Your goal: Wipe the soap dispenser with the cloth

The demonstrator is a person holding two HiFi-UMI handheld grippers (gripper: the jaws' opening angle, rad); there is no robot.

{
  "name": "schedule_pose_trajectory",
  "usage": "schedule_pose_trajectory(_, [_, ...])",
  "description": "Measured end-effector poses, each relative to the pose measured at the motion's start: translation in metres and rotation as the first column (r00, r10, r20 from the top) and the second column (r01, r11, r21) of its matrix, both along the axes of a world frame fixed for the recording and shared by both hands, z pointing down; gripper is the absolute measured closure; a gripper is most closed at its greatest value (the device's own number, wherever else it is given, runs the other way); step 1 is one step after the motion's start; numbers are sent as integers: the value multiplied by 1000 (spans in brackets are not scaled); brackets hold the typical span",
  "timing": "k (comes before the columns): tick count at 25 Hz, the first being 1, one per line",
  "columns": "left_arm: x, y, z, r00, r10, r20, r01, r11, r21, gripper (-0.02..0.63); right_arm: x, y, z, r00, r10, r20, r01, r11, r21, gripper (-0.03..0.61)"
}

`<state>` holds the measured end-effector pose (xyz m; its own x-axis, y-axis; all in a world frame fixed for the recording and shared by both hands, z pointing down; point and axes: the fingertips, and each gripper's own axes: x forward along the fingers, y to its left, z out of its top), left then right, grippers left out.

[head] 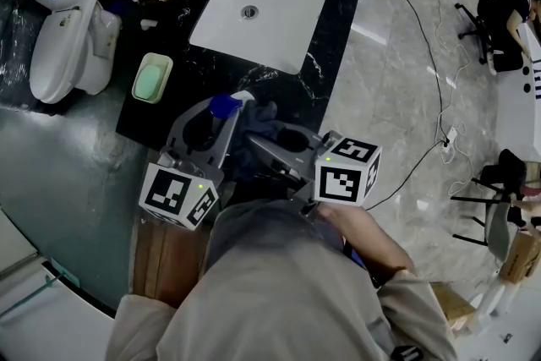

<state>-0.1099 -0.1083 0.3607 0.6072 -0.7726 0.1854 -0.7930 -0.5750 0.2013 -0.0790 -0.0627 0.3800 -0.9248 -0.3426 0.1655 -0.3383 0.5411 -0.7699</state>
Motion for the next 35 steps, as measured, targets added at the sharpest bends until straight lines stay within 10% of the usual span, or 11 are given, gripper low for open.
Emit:
schedule_pose_trajectory(17, [22, 18, 1, 981, 182, 69, -187, 979, 77, 526, 33, -31, -29, 996, 85, 11, -86, 992, 88, 506])
schedule_pose_trajectory(29, [31, 48, -1, 859, 511, -13, -507, 855, 112, 529, 38, -43, -62, 998, 57, -32, -47, 968, 248, 506])
schedule_pose_trajectory(35, [51, 63, 6, 818, 539, 200, -569, 809, 145, 531, 24, -43, -45, 981, 18, -194, 53, 933, 355, 506])
